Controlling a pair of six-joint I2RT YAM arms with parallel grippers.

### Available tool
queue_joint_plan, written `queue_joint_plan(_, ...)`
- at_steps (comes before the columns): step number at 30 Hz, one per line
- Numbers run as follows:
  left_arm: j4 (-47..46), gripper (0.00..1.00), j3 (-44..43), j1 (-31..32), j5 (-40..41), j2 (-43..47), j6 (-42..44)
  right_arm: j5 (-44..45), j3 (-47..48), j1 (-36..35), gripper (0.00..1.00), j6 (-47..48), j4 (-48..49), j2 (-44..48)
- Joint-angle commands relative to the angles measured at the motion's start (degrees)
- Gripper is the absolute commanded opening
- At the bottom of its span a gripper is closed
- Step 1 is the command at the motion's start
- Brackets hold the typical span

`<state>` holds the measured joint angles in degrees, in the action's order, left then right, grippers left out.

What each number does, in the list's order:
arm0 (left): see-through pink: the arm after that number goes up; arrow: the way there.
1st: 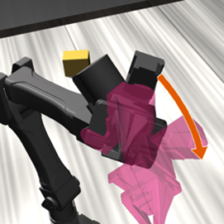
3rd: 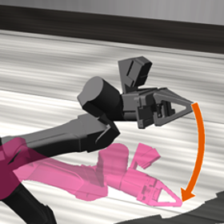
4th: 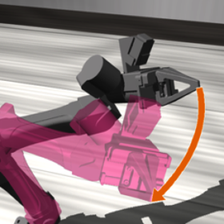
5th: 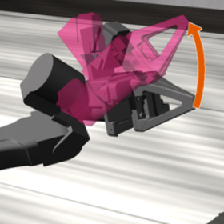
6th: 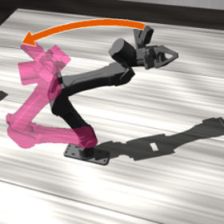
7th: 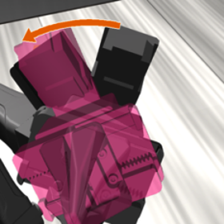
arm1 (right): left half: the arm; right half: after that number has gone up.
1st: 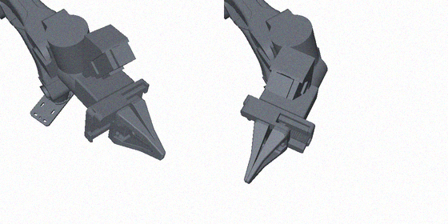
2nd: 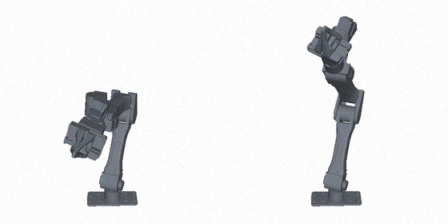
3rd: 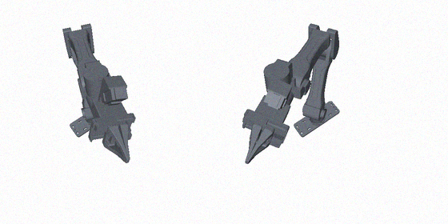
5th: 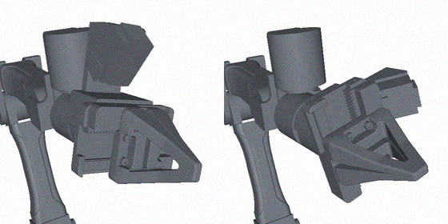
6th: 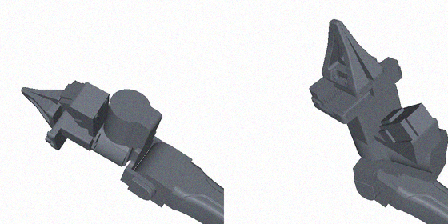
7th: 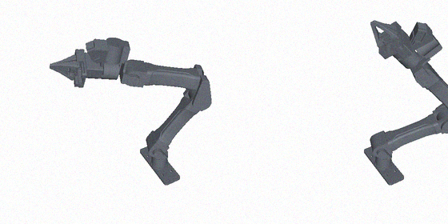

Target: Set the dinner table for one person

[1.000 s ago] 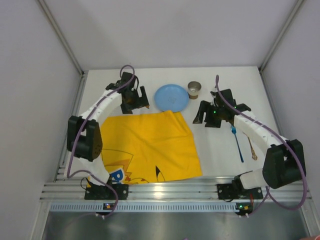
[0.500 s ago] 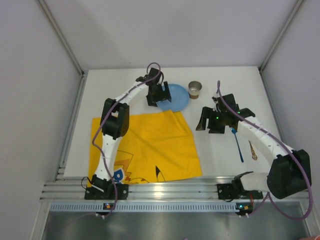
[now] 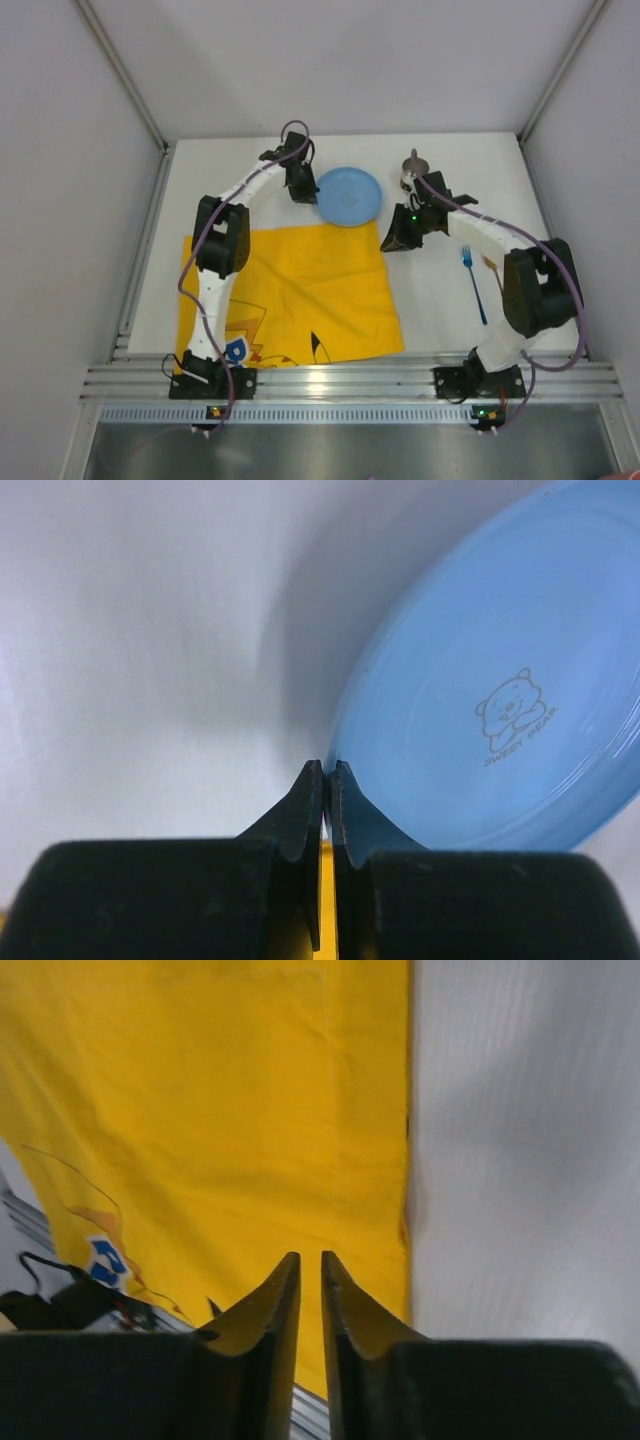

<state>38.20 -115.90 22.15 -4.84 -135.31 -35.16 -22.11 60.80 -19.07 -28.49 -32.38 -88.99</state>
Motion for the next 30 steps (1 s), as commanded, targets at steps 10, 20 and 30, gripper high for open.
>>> queue_joint_plan(10,4.6,0.0,16.3,-13.09,6.77,35.45,6.76,-11.65,15.23,-9.66,0.0,-9.12,18.05,-22.17)
queue_joint_plan(20,9.7,0.0,32.3,-14.59,6.51,53.9,6.68,-3.66,13.56,-3.44,0.0,-11.59,21.66,-29.93)
queue_joint_plan(30,10.85,0.0,36.97,-14.42,3.45,58.75,4.66,1.81,13.12,8.69,0.0,-5.44,14.81,-28.34)
